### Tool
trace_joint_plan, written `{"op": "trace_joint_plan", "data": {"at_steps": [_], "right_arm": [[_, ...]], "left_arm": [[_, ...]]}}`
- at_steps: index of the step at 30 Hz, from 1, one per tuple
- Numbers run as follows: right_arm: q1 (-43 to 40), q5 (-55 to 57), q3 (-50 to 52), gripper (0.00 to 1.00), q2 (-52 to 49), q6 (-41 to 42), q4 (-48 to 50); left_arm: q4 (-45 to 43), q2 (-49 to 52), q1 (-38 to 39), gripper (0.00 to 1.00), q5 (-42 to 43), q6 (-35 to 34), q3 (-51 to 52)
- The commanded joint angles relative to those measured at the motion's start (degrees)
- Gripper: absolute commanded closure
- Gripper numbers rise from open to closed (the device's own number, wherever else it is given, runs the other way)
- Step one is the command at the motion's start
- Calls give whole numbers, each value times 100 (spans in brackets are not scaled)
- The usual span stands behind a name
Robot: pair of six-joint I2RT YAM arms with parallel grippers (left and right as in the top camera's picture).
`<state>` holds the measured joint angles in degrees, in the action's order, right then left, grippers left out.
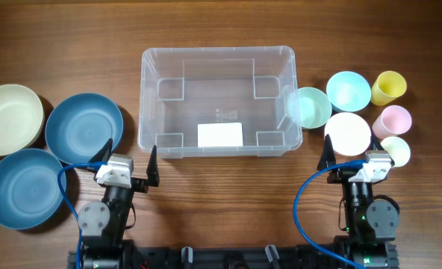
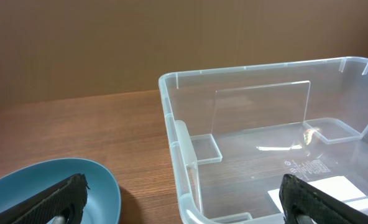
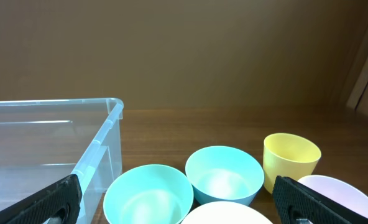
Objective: Pack container
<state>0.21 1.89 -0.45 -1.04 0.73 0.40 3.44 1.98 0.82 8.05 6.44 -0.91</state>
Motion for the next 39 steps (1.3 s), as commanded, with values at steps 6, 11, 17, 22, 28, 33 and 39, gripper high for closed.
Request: {"op": "trace_joint_plan", "data": {"at_steps": [6,11,17,22,28,33,39], "right_arm": [[-17,-72,15,0,24,-59,17],[-17,-72,15,0,24,-59,17],[-17,-72,15,0,24,-59,17],[-17,-72,15,0,24,-57,17],[-17,-72,15,0,24,-57,17],[-17,-72,15,0,24,-57,17],[-17,-72,15,0,24,-57,17]], "left_arm": [[-4,-2,46,0,92,85,55],[-2,-4,46,0,92,85,55],[-319,-4,42,0,44,85,52],[-273,-4,39,0,-111,-234,-15],[-111,116,39,0,-361,-586,-789],[686,719,39,0,-791,-518,-2090],[2411,2277,39,0,-1464,-173,-3829]]}}
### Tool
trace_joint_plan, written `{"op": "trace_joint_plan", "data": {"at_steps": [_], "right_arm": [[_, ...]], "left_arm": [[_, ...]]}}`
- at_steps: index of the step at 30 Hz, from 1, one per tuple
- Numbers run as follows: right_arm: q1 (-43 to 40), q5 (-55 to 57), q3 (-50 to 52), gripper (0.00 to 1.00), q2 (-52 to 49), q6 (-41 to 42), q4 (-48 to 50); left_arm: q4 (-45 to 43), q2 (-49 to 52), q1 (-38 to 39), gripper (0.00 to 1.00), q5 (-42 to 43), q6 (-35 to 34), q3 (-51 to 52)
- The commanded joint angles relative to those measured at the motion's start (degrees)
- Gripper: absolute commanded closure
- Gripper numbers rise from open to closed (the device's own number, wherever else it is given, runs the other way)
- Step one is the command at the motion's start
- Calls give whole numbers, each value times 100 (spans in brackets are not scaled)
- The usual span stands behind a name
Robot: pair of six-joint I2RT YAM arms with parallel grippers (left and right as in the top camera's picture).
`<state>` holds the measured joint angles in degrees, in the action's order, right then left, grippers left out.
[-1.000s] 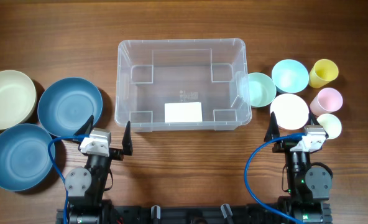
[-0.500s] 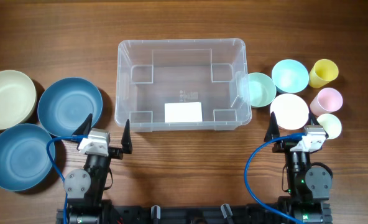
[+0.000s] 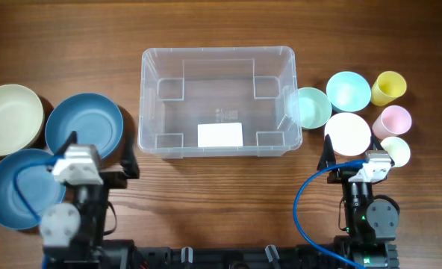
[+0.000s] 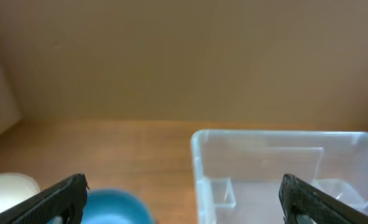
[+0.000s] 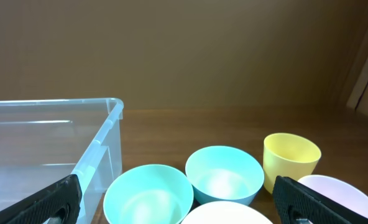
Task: Pack container
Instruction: 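Move the left gripper over the blue plate stack on the left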
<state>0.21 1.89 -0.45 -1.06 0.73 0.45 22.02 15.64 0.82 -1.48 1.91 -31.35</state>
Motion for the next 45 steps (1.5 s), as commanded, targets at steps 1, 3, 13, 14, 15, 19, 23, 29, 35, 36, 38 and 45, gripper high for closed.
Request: {"op": "trace_joint_plan", "data": {"at_steps": [1,3,13,14,15,19,23,29,35,36,38,45], "right_arm": [[-17,-72,15,0,26,-59,13],[-17,-72,15,0,26,-59,13],[-17,-70,15,0,26,-57,13],[-17,-72,15,0,26,-59,13],[-17,-72,15,0,26,-59,13],[-17,-72,15,0,26,-59,13],[-17,-72,15,0,26,-57,13],[-17,-72,15,0,26,-57,13],[-17,-72,15,0,26,-57,13],[-17,-72,15,0,26,-57,13],[-17,-72,15,0,26,-59,13],[-17,-72,15,0,26,-59,13]], "left_arm": [[813,1263,39,0,-509,380,-1034],[1294,1893,39,0,-509,391,-1478],[1845,4266,42,0,-1121,380,-2111],[1799,4391,42,0,-1064,361,-2111],[1768,4481,42,0,-901,358,-2111],[1738,4627,42,0,-55,363,-2111],[1587,4616,37,0,33,365,-2111],[1320,4631,-92,0,-136,-275,-2111],[1204,4828,-350,7,-1672,-2669,-2111],[1202,4898,-417,7,-1751,-3029,-2111],[1172,5080,-525,4,-1718,-3449,-2111],[1106,5711,-551,0,-1484,-3499,-2111]]}}
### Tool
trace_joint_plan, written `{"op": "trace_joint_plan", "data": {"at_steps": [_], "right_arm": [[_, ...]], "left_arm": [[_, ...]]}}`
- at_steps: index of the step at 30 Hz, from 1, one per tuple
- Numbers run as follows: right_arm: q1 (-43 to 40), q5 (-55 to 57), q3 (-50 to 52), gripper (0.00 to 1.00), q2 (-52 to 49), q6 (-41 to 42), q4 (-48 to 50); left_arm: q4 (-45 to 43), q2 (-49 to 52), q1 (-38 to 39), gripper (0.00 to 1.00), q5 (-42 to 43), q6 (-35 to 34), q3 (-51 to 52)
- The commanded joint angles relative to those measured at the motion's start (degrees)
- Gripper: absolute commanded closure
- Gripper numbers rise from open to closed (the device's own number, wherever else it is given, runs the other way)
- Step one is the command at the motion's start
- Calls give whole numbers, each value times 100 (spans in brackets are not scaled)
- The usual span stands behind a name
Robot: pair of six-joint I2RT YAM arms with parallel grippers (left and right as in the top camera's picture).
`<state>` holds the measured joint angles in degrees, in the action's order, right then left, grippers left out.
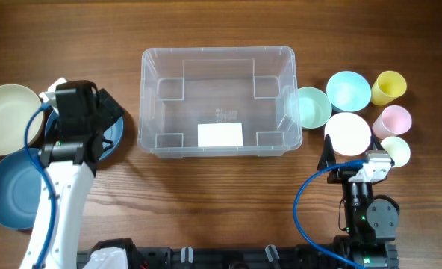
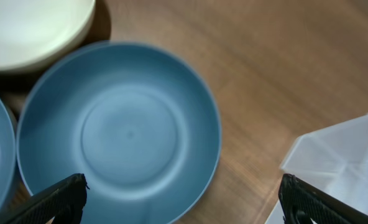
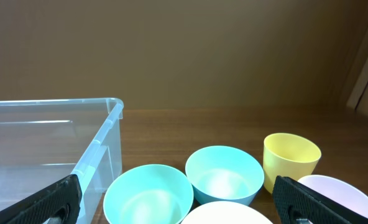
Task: Pack container
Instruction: 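Move the left gripper over the blue plate stack on the left, then lower the left gripper and pinch the rim of the top blue plate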
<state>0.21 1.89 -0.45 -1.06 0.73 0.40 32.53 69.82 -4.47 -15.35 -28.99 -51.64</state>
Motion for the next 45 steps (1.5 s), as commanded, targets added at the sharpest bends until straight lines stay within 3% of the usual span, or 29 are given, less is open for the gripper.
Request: {"op": "trace_joint_plan", "data": {"at_steps": [1,8,11,18,25,31,37,45], "right_arm": [[-17,-72,15,0,26,-57,17],[-17,-72,15,0,26,-59,17],[-17,-72,15,0,26,-57,17],[-17,-72,15,0,26,-59,17],[-17,-72,15,0,26,-59,17],[-17,-72,15,0,26,-57,17],[-17,-72,15,0,26,-59,17],[-17,-72,15,0,26,-57,17]], "left_arm": [[0,350,-22,0,-140,-439,-83],[-352,662,-22,4,-76,-1512,-83],[-660,927,-20,7,-76,-1517,-83],[-1220,1781,-20,4,-70,-1471,-83],[-1917,2249,-20,4,-7,-999,-83],[-2223,2487,-20,11,337,-1001,-83],[-2389,2706,-20,32,337,-1008,-83],[-2393,2710,-20,41,332,-1005,-83]]}}
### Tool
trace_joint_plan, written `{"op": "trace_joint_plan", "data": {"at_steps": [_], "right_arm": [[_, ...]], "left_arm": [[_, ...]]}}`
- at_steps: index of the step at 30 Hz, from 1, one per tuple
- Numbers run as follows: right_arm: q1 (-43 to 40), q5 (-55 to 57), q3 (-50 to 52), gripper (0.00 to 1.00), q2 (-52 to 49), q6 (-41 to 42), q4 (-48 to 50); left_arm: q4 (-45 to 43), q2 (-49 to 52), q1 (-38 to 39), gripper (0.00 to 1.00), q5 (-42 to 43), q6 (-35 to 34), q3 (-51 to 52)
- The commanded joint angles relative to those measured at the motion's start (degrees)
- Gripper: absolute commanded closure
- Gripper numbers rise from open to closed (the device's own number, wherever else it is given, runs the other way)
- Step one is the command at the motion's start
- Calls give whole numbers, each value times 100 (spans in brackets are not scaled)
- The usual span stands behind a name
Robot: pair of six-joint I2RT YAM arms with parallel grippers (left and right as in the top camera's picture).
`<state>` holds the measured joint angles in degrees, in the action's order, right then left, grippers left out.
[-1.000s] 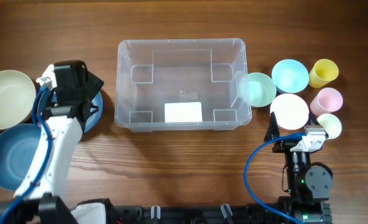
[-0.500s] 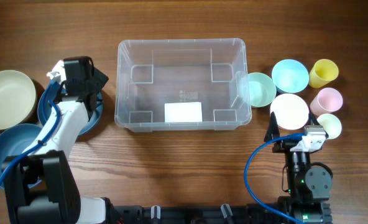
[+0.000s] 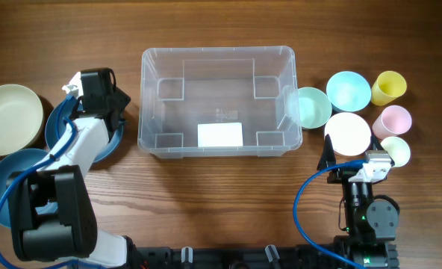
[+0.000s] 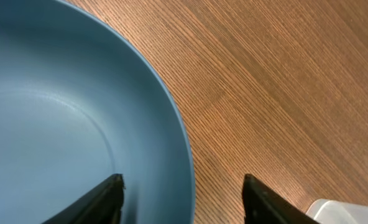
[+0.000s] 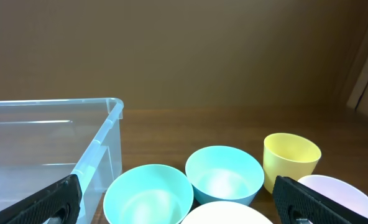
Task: Pack container
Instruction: 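Lower the left gripper and pinch the rim of the top blue plate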
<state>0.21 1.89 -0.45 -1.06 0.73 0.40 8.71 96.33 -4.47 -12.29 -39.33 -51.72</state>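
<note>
The clear plastic container (image 3: 217, 51) stands empty at the table's middle, with a white label on its floor. My left gripper (image 4: 183, 190) is open, low over the right rim of a blue bowl (image 3: 112, 139). One finger (image 4: 106, 200) is inside that bowl (image 4: 59, 124) and the other stands over the wood outside it. At the front right my right gripper (image 5: 178, 202) is open and holds nothing. It faces a mint bowl (image 5: 148, 194), a light blue bowl (image 5: 224, 174) and a yellow cup (image 5: 291, 155).
A cream bowl (image 3: 10, 118) and a second blue bowl (image 3: 8, 198) lie at far left. Right of the container are a white bowl (image 3: 347, 133), a pink cup (image 3: 393, 119) and a cream cup (image 3: 396, 151). The container's corner (image 4: 339, 211) is near the left gripper.
My left gripper was higher, looking down on the whole blue bowl. It is now close at the bowl's right rim, with the rim between its open fingers. The right arm is unchanged.
My left arm rested at the front, facing the container. It then stood further left near the blue bowls, then above the upper blue bowl, and now straddles that bowl's rim. My right arm has stayed at rest and open, and no dish has moved.
</note>
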Motion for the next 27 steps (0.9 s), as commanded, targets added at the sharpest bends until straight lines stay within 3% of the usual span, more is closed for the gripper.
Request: {"op": "trace_joint_plan", "data": {"at_steps": [1,4,11,16,18,23,27], "right_arm": [[-17,-72,15,0,26,-57,17],[-17,-72,15,0,26,-57,17],[-17,-72,15,0,26,-59,17],[-17,-72,15,0,26,-57,17],[-17,-72,15,0,26,-59,17],[-17,-72,15,0,26,-57,17],[-17,-72,15,0,26,-59,17]], "left_arm": [[4,70,-22,39,26,28,-74],[76,114,-22,35,22,28,-74],[63,343,-22,37,7,-15,-74],[-37,376,-22,52,9,-13,-74],[-50,376,-22,66,9,-13,-74],[-94,376,-22,77,9,-13,-74],[-153,374,-22,92,9,-13,-74]]}}
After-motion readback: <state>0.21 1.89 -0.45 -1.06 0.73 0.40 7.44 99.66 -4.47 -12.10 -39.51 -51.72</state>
